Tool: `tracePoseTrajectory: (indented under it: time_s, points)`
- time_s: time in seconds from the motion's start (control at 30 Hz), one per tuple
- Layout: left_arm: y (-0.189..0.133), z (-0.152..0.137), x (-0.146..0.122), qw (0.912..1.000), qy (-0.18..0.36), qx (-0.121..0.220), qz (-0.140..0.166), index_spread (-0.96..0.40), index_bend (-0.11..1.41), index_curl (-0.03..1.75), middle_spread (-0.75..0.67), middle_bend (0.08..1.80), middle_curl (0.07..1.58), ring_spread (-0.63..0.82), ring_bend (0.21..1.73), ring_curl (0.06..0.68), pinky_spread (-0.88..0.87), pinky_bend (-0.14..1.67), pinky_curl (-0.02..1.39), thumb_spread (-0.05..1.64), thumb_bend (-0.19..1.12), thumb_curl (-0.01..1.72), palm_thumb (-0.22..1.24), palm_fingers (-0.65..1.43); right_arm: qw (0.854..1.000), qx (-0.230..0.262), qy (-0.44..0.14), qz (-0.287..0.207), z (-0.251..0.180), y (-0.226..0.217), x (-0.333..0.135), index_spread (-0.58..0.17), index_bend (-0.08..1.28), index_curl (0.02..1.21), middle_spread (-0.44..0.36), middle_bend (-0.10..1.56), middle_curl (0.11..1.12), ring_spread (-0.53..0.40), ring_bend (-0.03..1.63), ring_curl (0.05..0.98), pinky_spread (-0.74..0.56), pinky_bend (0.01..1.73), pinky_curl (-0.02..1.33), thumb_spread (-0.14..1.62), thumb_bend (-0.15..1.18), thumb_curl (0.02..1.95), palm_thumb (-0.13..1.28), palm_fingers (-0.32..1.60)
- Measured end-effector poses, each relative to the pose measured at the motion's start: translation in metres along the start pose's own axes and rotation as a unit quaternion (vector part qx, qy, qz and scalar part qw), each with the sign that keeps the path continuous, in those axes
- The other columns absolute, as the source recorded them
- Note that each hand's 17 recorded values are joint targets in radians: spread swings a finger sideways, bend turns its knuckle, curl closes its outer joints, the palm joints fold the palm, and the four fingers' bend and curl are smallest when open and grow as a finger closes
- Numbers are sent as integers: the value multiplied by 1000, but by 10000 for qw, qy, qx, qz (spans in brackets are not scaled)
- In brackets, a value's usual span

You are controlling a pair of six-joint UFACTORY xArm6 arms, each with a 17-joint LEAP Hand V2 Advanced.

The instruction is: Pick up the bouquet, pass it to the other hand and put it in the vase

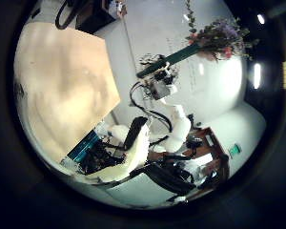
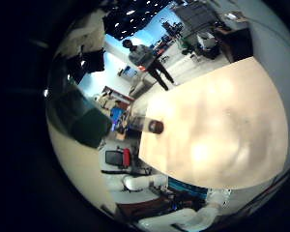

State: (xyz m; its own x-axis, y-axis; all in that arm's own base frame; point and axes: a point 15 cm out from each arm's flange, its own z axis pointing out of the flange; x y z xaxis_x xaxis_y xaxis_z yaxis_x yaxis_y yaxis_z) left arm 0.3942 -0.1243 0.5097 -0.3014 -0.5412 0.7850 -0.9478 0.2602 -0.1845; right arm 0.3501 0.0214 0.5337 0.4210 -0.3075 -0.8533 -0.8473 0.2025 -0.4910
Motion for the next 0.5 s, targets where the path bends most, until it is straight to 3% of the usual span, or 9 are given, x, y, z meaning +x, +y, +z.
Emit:
tracePoseTrajectory:
  time_s: [0.27,0.5]
  points:
    - [-9,22,41,9965,803,-136,172,99,162,320,396,199,334,537,504,224,618,396,165,1080,-23,309,249,106,9988,-143,-450,-136,30,19,-7,-198,1217,795,-99,1386,680,-165,1482,629,-197,1307,706,888,-5,1097,1152,1176]
    - [-10,27,46,9952,935,-194,206,109,164,315,401,199,337,536,515,223,614,400,165,1054,-22,318,263,100,9958,-701,-499,-305,56,40,-5,-196,1224,784,-99,1392,677,-165,1483,628,-200,1288,737,881,-4,1119,1153,1176]
